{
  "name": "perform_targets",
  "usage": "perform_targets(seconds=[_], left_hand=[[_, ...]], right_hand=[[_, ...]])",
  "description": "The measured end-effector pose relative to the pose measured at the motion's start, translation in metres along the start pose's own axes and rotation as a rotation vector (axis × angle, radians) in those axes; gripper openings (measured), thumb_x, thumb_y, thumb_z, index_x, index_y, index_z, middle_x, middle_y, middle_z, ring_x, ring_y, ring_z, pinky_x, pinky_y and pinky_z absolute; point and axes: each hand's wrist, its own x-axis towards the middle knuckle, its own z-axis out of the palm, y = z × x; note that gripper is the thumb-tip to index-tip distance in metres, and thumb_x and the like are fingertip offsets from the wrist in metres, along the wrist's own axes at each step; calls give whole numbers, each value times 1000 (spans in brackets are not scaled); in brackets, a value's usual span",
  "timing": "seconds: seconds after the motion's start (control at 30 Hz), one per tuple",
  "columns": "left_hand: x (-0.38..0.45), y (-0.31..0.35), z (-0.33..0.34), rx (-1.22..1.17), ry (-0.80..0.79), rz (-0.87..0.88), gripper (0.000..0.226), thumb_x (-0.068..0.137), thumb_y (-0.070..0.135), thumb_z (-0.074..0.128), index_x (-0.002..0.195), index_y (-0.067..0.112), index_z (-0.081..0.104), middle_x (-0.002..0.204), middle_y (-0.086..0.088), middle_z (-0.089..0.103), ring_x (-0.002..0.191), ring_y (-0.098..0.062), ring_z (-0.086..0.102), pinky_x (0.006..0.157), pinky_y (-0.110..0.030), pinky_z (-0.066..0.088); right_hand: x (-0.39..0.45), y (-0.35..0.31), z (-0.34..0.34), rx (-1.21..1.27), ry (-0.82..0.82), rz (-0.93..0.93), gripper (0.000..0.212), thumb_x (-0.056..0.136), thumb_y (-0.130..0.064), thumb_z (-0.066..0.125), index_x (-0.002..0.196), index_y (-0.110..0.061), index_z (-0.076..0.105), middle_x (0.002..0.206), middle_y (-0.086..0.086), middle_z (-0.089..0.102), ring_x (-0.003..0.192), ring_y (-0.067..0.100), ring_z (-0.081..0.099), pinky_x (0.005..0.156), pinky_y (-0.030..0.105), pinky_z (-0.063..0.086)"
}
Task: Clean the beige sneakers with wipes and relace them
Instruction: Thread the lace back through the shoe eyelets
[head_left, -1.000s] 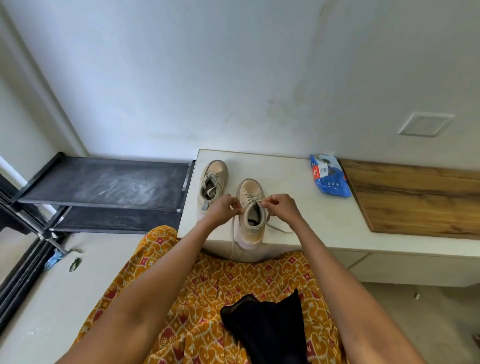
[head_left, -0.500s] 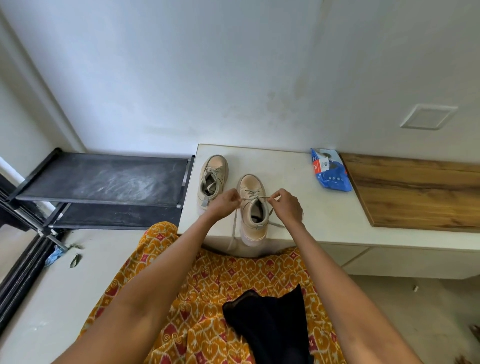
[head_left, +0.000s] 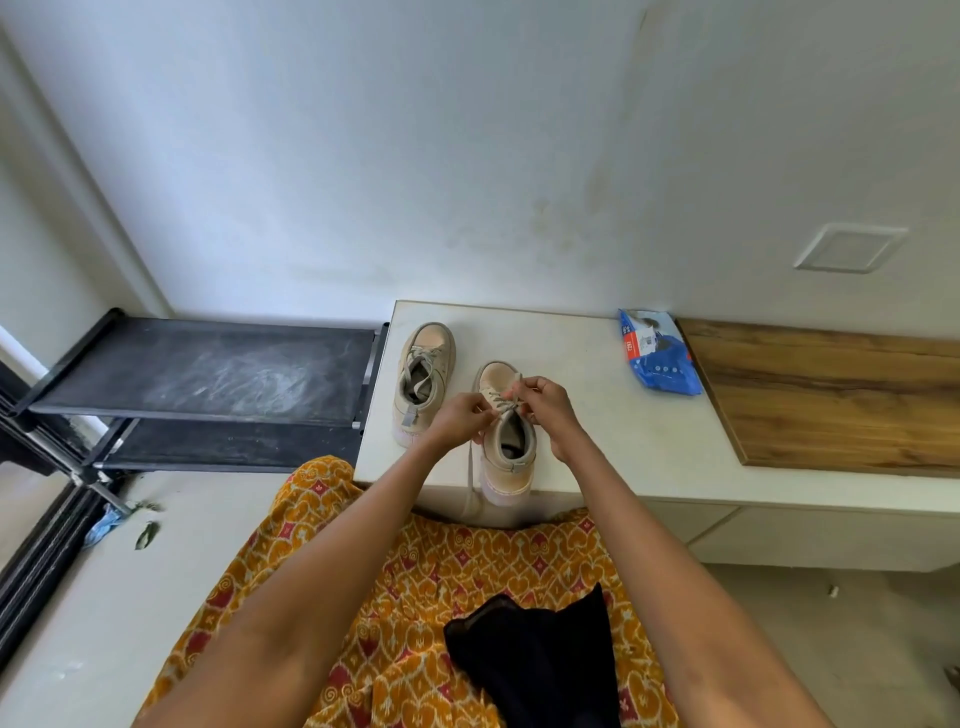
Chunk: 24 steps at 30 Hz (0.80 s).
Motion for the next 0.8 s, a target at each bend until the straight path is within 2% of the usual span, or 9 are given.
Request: perform_targets(seconds=[0.07,0.17,0.23,0.33,0.4,0.47,0.57,0.67,0.8], left_hand=[[0,5,0,41,6,-16,12,96,19,51,93,8,55,86,-11,67,69,-21,64,78,-39,53],[0,13,0,105,-2,-43,13,98,21,44,93,10,52,89,-10,67,70,-24,68,70,-35,52],[0,16,-1,156,-48,-82,17,99,23,41,95,10,51,88,-8,62,63,-22,66,60,-30,48],[0,14,-9,142,-105,-149,25,99,29,38,100,8,51,85,-6,53,60,-16,55,54,-27,44],[1,11,-16,10,-63,-66,25,100,28,40,89,10,53,81,-4,50,67,-15,49,59,-27,41],[2,14,-20,-28,8,116,28,99,24,42,78,11,55,83,-7,49,76,-17,48,68,-29,38],[-1,22,-13,53,1,258,29,98,19,44,74,10,56,92,-7,48,80,-16,49,76,-30,40],[-2,20,-8,-15,11,218,30,100,31,41,81,10,53,92,-11,56,83,-24,58,77,-42,49],[-3,27,-21,175,-71,139,36,100,45,30,96,13,46,83,-1,59,51,-19,54,57,-33,44]], right_hand=[[2,-2,2,-153,-19,-9,13,96,-24,49,90,-14,55,80,-3,66,66,12,52,63,25,45],[5,-8,1,-450,-64,-36,13,94,-29,47,87,-18,52,88,1,66,86,21,59,81,39,46],[5,-14,0,-600,-63,-54,12,91,-28,48,86,-18,53,95,5,66,91,24,59,78,37,45],[3,-15,3,-731,-54,-116,15,93,-29,48,86,-18,56,96,7,65,91,26,59,69,31,40],[-1,-12,9,-794,-83,-174,21,96,-29,45,88,-17,59,94,7,65,90,27,60,69,33,42],[-4,-5,14,-872,-100,-238,25,95,-30,43,94,-13,62,96,8,64,88,28,61,69,34,45],[-9,-2,16,-889,-56,-275,32,92,-39,47,104,-14,63,98,7,63,86,27,62,64,31,43],[-8,-3,15,-780,-50,-212,32,97,-35,43,98,-15,67,96,8,66,89,26,62,66,30,40],[-5,-4,12,-695,-50,-177,29,96,-24,42,93,-11,68,94,10,66,89,27,60,66,28,38]])
